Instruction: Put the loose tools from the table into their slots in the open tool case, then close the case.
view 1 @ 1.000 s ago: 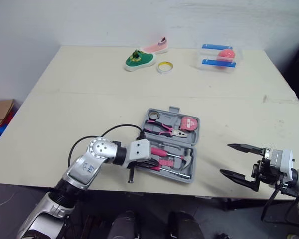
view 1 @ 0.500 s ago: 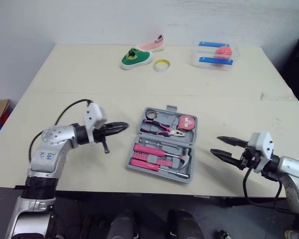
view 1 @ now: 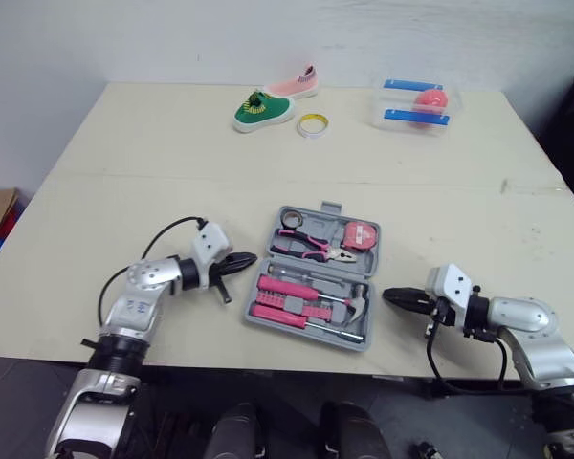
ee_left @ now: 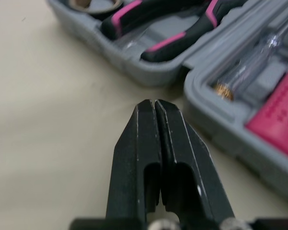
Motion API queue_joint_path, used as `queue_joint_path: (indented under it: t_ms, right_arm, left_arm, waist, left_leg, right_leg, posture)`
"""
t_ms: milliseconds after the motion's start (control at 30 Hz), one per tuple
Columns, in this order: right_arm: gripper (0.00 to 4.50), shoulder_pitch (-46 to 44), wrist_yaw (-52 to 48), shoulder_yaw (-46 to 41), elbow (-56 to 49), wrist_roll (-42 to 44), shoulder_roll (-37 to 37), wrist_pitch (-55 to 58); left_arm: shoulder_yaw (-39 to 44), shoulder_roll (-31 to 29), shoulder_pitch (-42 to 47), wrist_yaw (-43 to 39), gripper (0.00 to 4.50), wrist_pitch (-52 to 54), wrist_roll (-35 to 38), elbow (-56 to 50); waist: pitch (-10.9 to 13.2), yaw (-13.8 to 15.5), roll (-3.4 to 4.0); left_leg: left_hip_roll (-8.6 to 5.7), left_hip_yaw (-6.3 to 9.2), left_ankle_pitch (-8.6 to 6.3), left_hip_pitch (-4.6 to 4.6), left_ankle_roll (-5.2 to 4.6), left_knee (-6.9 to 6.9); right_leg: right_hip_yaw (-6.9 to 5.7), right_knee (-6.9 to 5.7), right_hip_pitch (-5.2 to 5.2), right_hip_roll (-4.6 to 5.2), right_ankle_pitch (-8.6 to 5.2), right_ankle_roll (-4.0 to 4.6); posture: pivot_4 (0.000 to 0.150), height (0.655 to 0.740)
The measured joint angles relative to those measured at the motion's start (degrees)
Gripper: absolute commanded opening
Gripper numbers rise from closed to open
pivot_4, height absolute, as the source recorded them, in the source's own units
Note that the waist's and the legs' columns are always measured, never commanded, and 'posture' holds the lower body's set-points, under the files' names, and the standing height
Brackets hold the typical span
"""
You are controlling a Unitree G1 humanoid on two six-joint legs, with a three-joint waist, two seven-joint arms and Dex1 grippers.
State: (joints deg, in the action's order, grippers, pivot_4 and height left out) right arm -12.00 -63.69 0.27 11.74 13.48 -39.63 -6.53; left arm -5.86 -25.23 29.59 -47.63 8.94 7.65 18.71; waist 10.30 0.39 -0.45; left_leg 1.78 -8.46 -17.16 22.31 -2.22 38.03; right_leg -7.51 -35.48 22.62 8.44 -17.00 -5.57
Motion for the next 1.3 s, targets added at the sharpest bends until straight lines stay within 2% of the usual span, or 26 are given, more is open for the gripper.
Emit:
queue_joint_path:
  t_ms: [333, 533, 733, 1067, 1167, 1200, 1233, 1300]
  right_arm:
    - [0.02, -5.27, 0.91, 2.31, 4.53, -2.0, 3.33, -2.15]
    - [0.02, -10.19, 0.65, 4.04, 7.82, -4.1, 4.52, -1.74]
    - [0.02, -14.09, 0.85, 4.96, 10.28, -5.82, 6.02, -0.25]
    - [0.02, -15.91, 0.16, 5.6, 11.75, -6.41, 5.65, -0.44]
    - [0.02, -14.83, -1.25, 2.47, 12.18, -3.53, 2.14, 0.98]
    - [0.68, -13.45, -1.98, 0.24, 12.21, -2.33, -0.33, 2.12]
    - [0.98, -12.26, -2.08, -2.21, 12.23, -1.4, -2.06, 1.56]
    - [1.9, -11.47, -1.92, -4.43, 12.35, -0.83, -2.96, 0.46]
  left_arm:
    - [-0.2, 0.43, 1.31, -1.28, 0.0, -0.25, -0.96, 1.91]
    - [0.49, -0.91, -2.65, -3.18, 0.0, 0.57, -0.47, -2.7]
    - [3.03, -0.42, -5.92, -0.19, 0.0, 3.23, 0.17, -6.79]
    - [4.12, -1.78, -7.77, 2.65, 0.0, 4.99, 0.59, -9.28]
    - [9.72, -4.69, -11.85, 2.81, 0.0, 4.17, 3.5, -10.12]
    - [12.64, -5.98, -13.92, 2.65, 0.56, 3.63, 4.74, -10.25]
    - [15.71, -7.28, -16.18, 2.21, 0.83, 1.99, 5.95, -10.41]
    - [18.18, -8.39, -17.77, 1.69, 1.69, 0.27, 6.74, -10.52]
  waist:
    - [0.01, -0.72, -0.01]
    - [0.01, -1.24, -0.01]
    - [0.0, -1.88, -0.01]
    - [0.01, -2.17, 0.0]
    - [0.06, -2.07, 0.07]
    - [0.06, -2.01, 0.08]
    - [0.06, -1.98, 0.07]
    - [0.07, -1.93, 0.07]
  left_leg:
    - [0.0, 0.01, 0.02, -0.01, 0.0, 0.02]
    - [-0.01, 0.01, 0.01, -0.04, 0.0, 0.03]
    - [0.0, 0.04, 0.02, -0.06, 0.02, -0.01]
    - [0.01, 0.02, 0.03, -0.06, 0.06, -0.06]
    - [0.02, 0.02, 0.03, 0.01, 0.06, -0.12]
    - [0.02, 0.03, 0.02, 0.02, 0.05, -0.14]
    - [0.02, 0.06, 0.01, 0.07, 0.05, -0.14]
    - [-0.01, 0.05, -0.03, 0.06, 0.02, -0.13]
  right_leg:
    - [-0.02, -0.03, -0.01, 0.02, 0.0, 0.01]
    - [0.0, -0.04, -0.03, 0.05, 0.0, 0.0]
    - [0.02, -0.06, -0.03, 0.06, -0.01, 0.01]
    - [0.05, -0.07, 0.0, 0.05, -0.01, 0.02]
    - [0.13, -0.06, 0.07, 0.07, -0.02, 0.03]
    - [0.17, -0.06, 0.06, 0.08, -0.02, 0.03]
    - [0.18, -0.03, 0.06, 0.1, -0.02, 0.03]
    - [0.15, 0.13, 0.03, 0.13, -0.02, 0.03]
  posture:
    - [0.15, 0.74]
    - [0.15, 0.74]
    - [0.15, 0.74]
    - [0.15, 0.74]
    - [0.15, 0.74]
    - [0.15, 0.74]
    - [0.15, 0.74]
    - [0.15, 0.74]
